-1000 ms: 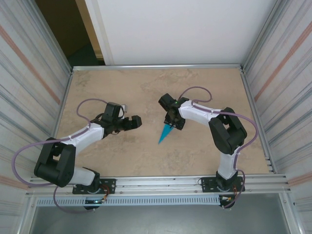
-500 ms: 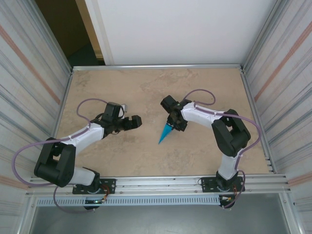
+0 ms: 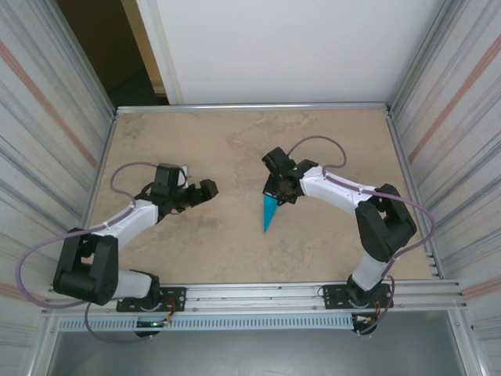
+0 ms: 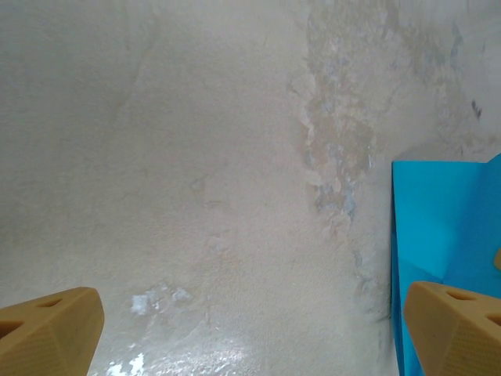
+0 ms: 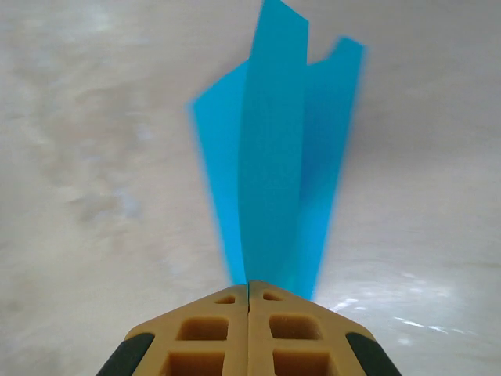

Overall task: Fold a paper plane with a square sheet of paper (pick it up from the middle)
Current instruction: Turn over a paper plane at the center of the table.

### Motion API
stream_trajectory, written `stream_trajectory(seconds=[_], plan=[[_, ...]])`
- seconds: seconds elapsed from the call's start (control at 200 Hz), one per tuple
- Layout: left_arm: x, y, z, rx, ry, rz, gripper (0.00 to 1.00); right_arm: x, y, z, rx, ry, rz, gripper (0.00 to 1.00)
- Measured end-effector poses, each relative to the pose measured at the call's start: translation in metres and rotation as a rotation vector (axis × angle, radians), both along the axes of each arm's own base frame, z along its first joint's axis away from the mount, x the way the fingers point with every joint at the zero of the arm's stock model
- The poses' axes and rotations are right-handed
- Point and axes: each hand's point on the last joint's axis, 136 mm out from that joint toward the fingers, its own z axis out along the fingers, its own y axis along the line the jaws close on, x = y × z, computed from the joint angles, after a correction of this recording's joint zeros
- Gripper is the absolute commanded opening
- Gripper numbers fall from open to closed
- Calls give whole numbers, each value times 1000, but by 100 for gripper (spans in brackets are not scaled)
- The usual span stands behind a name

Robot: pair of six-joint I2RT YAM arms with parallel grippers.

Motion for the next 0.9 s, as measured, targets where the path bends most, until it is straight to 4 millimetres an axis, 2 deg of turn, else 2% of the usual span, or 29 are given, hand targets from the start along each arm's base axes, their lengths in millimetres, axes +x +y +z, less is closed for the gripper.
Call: stream_trajectory(seconds=[0.195, 0.281, 0.351, 0.466, 0.626, 0.722, 0.802, 0.902], plan=[[-1, 10, 4, -29, -7, 58, 98, 8, 55, 33, 187, -113, 244, 0], [-4, 11, 6, -42, -7, 70, 98, 7, 71, 39, 259, -141, 310, 0], [-5, 11, 7, -55, -11, 82, 96, 3, 77, 37, 305, -145, 345, 0], [-6, 10, 4, -78, -14, 97, 94, -1, 78, 22, 351, -124, 377, 0], [-12, 8, -4, -109, 11, 106, 89, -4, 70, -7, 382, -75, 378, 0], [-13, 2, -5, -122, 13, 96, 86, -5, 63, -21, 385, -52, 369, 0], [-16, -6, -7, -126, 24, 79, 80, -5, 57, -28, 386, -46, 357, 1], [-21, -14, -14, -116, 49, 72, 78, -6, 49, -36, 382, -43, 342, 2]])
